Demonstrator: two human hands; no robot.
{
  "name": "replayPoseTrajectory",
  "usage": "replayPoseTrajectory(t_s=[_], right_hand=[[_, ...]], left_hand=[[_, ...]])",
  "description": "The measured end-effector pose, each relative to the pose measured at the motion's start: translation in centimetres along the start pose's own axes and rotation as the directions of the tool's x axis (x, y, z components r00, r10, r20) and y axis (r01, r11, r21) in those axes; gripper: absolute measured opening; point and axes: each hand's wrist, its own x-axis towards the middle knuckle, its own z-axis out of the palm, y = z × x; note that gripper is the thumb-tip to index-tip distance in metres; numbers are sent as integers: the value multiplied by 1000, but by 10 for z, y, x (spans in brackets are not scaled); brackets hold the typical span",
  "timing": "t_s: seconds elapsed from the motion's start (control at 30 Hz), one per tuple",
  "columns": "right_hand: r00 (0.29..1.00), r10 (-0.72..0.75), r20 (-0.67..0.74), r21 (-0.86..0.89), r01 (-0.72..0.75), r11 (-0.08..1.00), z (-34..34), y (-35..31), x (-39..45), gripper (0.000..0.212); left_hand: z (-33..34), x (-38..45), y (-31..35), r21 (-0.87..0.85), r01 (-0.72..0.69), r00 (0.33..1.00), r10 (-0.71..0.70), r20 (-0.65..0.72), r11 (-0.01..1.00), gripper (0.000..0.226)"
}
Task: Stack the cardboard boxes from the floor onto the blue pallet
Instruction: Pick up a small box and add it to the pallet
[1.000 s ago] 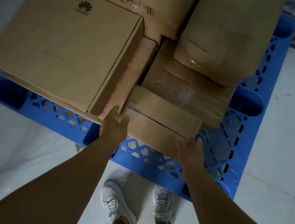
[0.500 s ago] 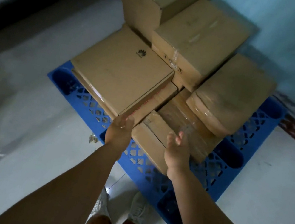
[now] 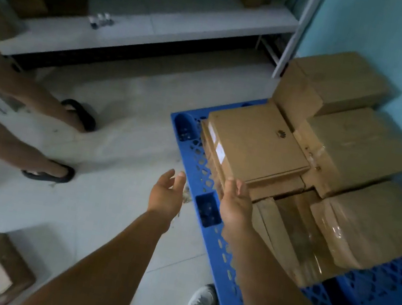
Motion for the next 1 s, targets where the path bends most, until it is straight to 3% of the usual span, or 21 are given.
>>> replayPoseTrajectory(t_s=[0.13,0.23,0.47,0.73,1.0], right_hand=[[993,3,118,-79,6,997,50,-8,-54,49],[973,-67,222,-143,100,985,94,-1,-97,48],[863,-23,504,-276,187,943,180,32,-194,48],[665,73,744,-369,317,874,254,79,-269,54],[457,197,867,-425,474,771,305,89,-312,52]], left_hand=[[-74,-22,-9,-138,-5,996,-8,-93,990,51],[-135,-43,-24,-231,-12,983,-30,-179,973,52],[-246,-96,-78,-399,-52,916,-116,-385,916,52],[-339,-143,-150,-580,-84,723,-351,-595,811,53],[-382,-164,-199,-722,-165,537,-553,-637,672,55]])
